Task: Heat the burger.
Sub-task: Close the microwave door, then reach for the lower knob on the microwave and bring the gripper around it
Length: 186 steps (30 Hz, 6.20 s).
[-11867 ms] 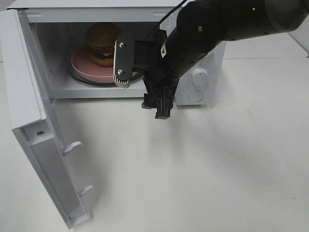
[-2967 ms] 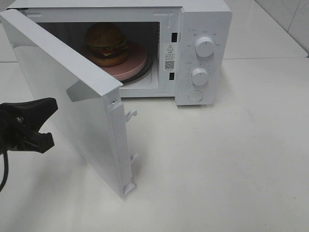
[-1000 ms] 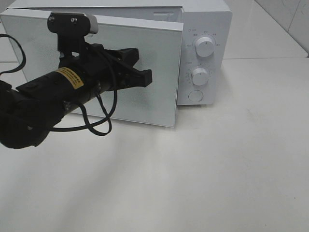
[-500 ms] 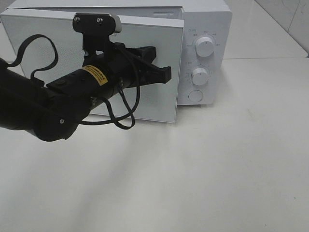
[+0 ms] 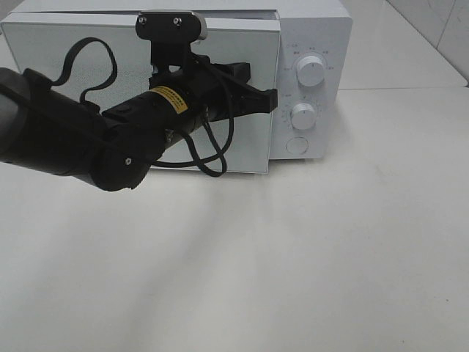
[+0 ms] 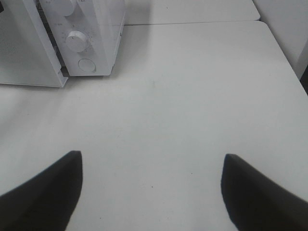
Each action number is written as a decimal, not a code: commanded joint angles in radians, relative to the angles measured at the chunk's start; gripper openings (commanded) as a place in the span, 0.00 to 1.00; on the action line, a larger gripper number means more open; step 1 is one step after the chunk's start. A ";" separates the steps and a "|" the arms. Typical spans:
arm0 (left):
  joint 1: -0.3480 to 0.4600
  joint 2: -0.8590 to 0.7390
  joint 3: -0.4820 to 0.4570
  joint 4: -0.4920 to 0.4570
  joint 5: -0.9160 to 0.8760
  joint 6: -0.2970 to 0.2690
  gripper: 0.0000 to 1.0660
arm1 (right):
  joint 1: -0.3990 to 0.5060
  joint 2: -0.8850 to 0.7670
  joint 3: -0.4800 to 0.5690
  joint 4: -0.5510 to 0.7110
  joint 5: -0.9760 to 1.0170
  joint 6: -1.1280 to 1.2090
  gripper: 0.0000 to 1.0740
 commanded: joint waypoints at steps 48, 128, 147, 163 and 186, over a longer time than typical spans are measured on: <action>-0.051 -0.091 -0.094 0.122 0.686 -0.032 0.56 | -0.009 -0.025 0.003 -0.006 -0.002 -0.004 0.69; 0.749 -1.429 0.508 0.112 1.816 0.068 0.94 | -0.009 -0.025 0.003 -0.006 -0.002 -0.004 0.69; 0.749 -1.906 0.508 0.120 1.815 0.067 0.94 | -0.009 -0.025 0.003 -0.006 -0.002 -0.004 0.69; 0.749 -2.007 0.509 0.111 1.814 0.067 0.94 | -0.009 -0.025 0.003 -0.006 -0.002 -0.003 0.69; 0.749 -2.002 0.509 0.112 1.814 0.068 0.94 | -0.008 0.164 0.029 -0.002 -0.381 0.000 0.69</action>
